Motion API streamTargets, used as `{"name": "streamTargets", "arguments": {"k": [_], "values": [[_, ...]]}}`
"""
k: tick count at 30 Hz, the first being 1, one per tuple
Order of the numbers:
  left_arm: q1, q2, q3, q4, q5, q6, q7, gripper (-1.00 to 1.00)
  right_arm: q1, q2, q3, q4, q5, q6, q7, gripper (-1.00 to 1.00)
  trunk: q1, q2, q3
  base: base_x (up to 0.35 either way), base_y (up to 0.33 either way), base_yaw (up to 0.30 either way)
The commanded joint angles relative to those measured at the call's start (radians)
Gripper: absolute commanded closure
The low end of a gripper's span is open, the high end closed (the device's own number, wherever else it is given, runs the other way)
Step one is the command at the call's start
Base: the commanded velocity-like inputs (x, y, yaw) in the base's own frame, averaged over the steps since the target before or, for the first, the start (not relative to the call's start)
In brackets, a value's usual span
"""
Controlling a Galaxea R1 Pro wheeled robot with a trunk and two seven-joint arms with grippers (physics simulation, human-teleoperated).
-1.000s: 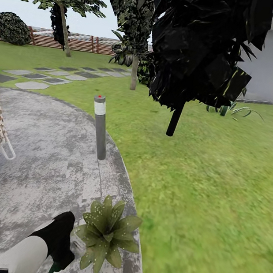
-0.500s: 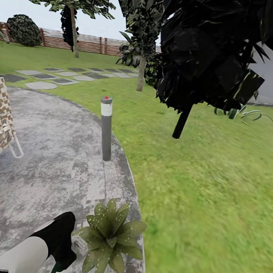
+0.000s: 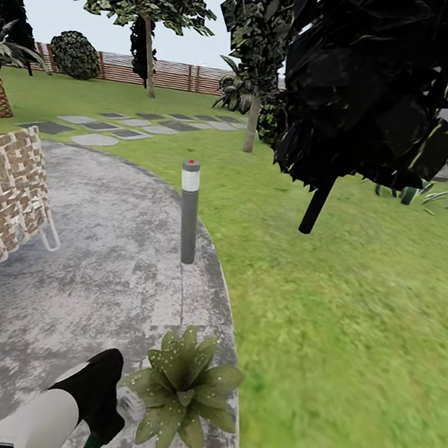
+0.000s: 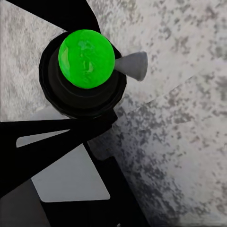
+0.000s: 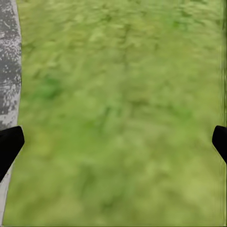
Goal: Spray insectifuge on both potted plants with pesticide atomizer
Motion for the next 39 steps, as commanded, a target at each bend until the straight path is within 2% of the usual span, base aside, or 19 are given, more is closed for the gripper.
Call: {"name": "streamTargets", "arguments": {"k": [1,12,31,39], "values": [[0.0,-0.002,0.008,-0.005,-0.011,0.005,-0.008,1.0,-0.002,0.0,-0.008,0.0,0.004,-0.004,0.008,-1.0,0.0,0.0,-0.001,0.0,-0.272,0.003],[0.0,-0.002,0.009,-0.006,-0.012,0.006,-0.007,1.0,-0.002,0.0,-0.008,0.0,0.004,-0.004,0.008,-1.0,0.0,0.0,-0.001,-0.04,-0.271,0.007],[0.0,-0.003,0.01,-0.01,-0.011,0.006,-0.007,1.0,-0.002,0.0,-0.008,0.0,0.004,-0.004,0.008,-1.0,0.0,0.0,-0.001,-0.022,-0.27,0.265],[0.0,-0.003,0.012,-0.011,-0.011,0.006,-0.007,1.0,-0.002,-0.004,-0.009,0.0,0.004,-0.004,0.008,-1.0,0.0,0.0,-0.001,-0.036,-0.272,0.033]]}}
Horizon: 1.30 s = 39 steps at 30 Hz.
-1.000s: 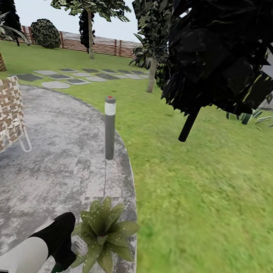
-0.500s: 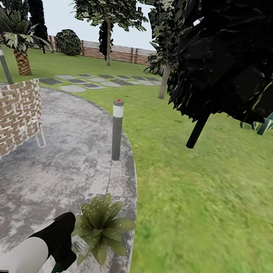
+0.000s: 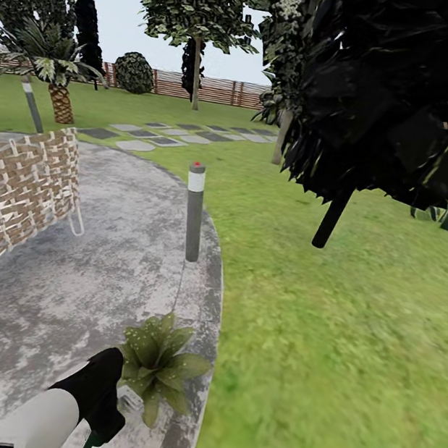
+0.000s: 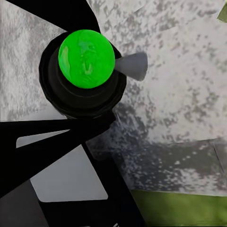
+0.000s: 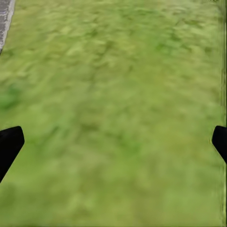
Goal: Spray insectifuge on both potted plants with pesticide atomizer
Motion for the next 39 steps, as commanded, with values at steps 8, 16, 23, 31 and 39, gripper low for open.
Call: {"name": "streamTargets", "arguments": {"k": [8,16,23,31,39], "values": [[0.0,0.001,0.009,-0.003,-0.011,0.005,-0.008,1.0,-0.002,0.003,-0.008,0.0,0.004,-0.004,0.008,-1.0,0.0,0.0,-0.001,0.0,-0.272,0.013],[-0.003,0.002,0.006,-0.015,-0.003,0.009,-0.009,1.0,-0.002,0.004,-0.007,0.0,0.004,-0.004,0.008,-1.0,0.0,0.0,-0.001,0.0,-0.053,0.257],[-0.049,-0.009,0.007,-0.092,0.003,0.033,-0.016,1.0,-0.002,0.004,-0.007,0.0,0.004,-0.004,0.008,-1.0,0.0,0.0,-0.001,0.0,0.0,0.279],[-0.071,-0.009,0.006,-0.082,0.004,0.04,-0.014,1.0,-0.002,0.004,-0.008,0.0,0.004,-0.004,0.008,-1.0,0.0,0.0,-0.001,0.081,0.0,0.104],[-0.065,-0.007,0.007,-0.081,0.004,0.04,-0.014,1.0,-0.002,0.004,-0.008,0.0,0.004,-0.004,0.008,-1.0,0.0,0.0,-0.001,0.311,0.0,0.001]]}}
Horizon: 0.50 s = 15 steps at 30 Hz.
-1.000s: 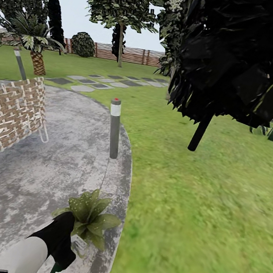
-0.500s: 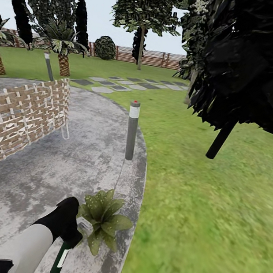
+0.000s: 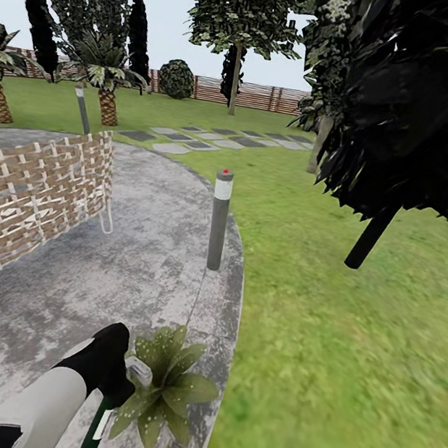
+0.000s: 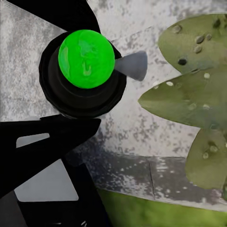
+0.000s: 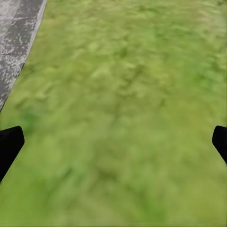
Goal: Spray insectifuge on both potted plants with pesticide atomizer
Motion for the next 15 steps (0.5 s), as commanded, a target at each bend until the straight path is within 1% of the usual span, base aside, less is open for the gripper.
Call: {"name": "streamTargets", "arguments": {"k": [1,8,13,15], "values": [[0.002,-0.001,0.007,-0.001,-0.011,0.004,-0.009,1.0,-0.002,0.0,-0.008,0.0,0.004,-0.004,0.008,-1.0,0.0,0.0,-0.001,0.111,0.0,0.0],[0.004,-0.001,0.006,-0.001,-0.011,0.004,-0.009,1.0,-0.002,0.0,-0.008,0.0,0.004,-0.004,0.008,-1.0,0.0,0.0,-0.001,0.029,0.0,0.0],[0.004,-0.001,0.008,-0.001,-0.011,0.004,-0.009,1.0,-0.002,0.0,-0.008,0.0,0.004,-0.004,0.008,-1.0,0.0,0.0,-0.001,0.137,0.0,0.0],[0.004,-0.001,0.008,-0.001,-0.011,0.004,-0.009,1.0,-0.002,0.0,-0.008,0.0,0.004,-0.004,0.008,-1.0,0.0,0.0,-0.001,0.22,-0.049,0.0]]}}
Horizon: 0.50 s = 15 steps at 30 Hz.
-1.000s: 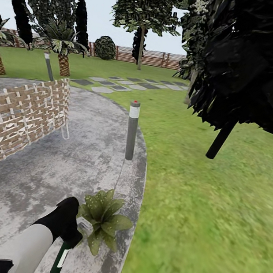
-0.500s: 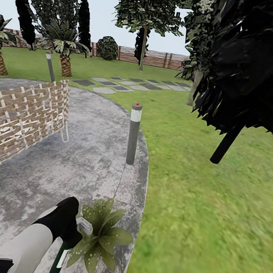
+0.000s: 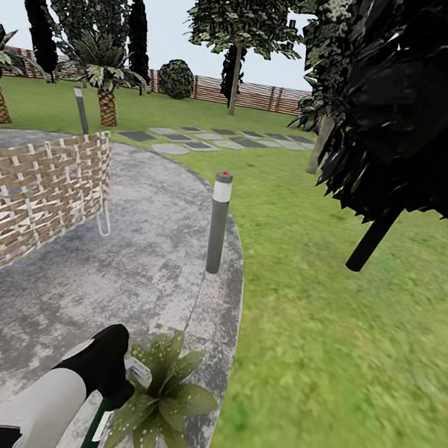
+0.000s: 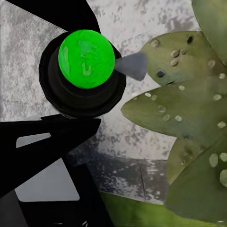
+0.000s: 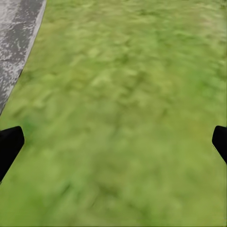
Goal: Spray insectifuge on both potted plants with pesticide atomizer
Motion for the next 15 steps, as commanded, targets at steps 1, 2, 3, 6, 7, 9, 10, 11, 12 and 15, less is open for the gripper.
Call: {"name": "streamTargets", "arguments": {"k": [1,2,3,6,7,9,10,11,12,15], "values": [[-0.001,-0.002,0.009,-0.001,-0.011,0.004,-0.008,1.0,-0.002,0.0,-0.008,0.0,0.004,-0.004,0.008,-1.0,0.0,0.0,-0.001,0.266,-0.103,0.0],[-0.001,-0.002,0.009,-0.001,-0.011,0.004,-0.008,1.0,-0.002,0.0,-0.008,0.0,0.004,-0.004,0.008,-1.0,0.0,0.0,-0.001,0.25,-0.108,0.0],[-0.001,-0.002,0.009,-0.001,-0.011,0.004,-0.008,1.0,-0.002,0.0,-0.008,0.0,0.004,-0.004,0.008,-1.0,0.0,0.0,-0.001,0.191,-0.083,0.0],[-0.001,-0.002,0.009,-0.001,-0.011,0.004,-0.008,1.0,-0.002,0.0,-0.008,0.0,0.004,-0.004,0.008,-1.0,0.0,0.0,-0.001,0.076,-0.031,0.0],[0.0,-0.002,0.009,-0.001,-0.011,0.004,-0.008,1.0,-0.002,0.0,-0.008,0.0,0.004,-0.004,0.008,-1.0,0.0,0.0,-0.001,0.021,-0.009,0.0],[0.001,-0.002,0.009,-0.001,-0.011,0.003,-0.008,1.0,-0.002,0.0,-0.008,0.0,0.004,-0.004,0.008,-1.0,0.0,0.0,-0.001,0.009,-0.004,0.0],[0.001,-0.002,0.008,-0.001,-0.011,0.003,-0.008,1.0,-0.002,0.0,-0.008,0.0,0.004,-0.004,0.008,-1.0,0.0,0.0,-0.001,0.008,-0.01,0.0],[0.001,-0.003,0.008,0.001,-0.011,0.003,-0.008,1.0,-0.002,0.0,-0.008,0.0,0.004,-0.004,0.008,-1.0,0.0,0.0,-0.001,0.043,-0.097,0.0],[0.001,-0.003,0.007,0.002,-0.011,0.004,-0.008,1.0,-0.002,0.0,-0.008,0.0,0.004,-0.004,0.008,-1.0,0.0,0.0,-0.001,0.066,-0.178,0.0],[0.002,-0.002,0.006,0.003,-0.011,0.003,-0.008,1.0,-0.002,0.0,-0.008,0.0,0.004,-0.004,0.008,-1.0,0.0,0.0,-0.001,0.047,-0.236,0.0]]}}
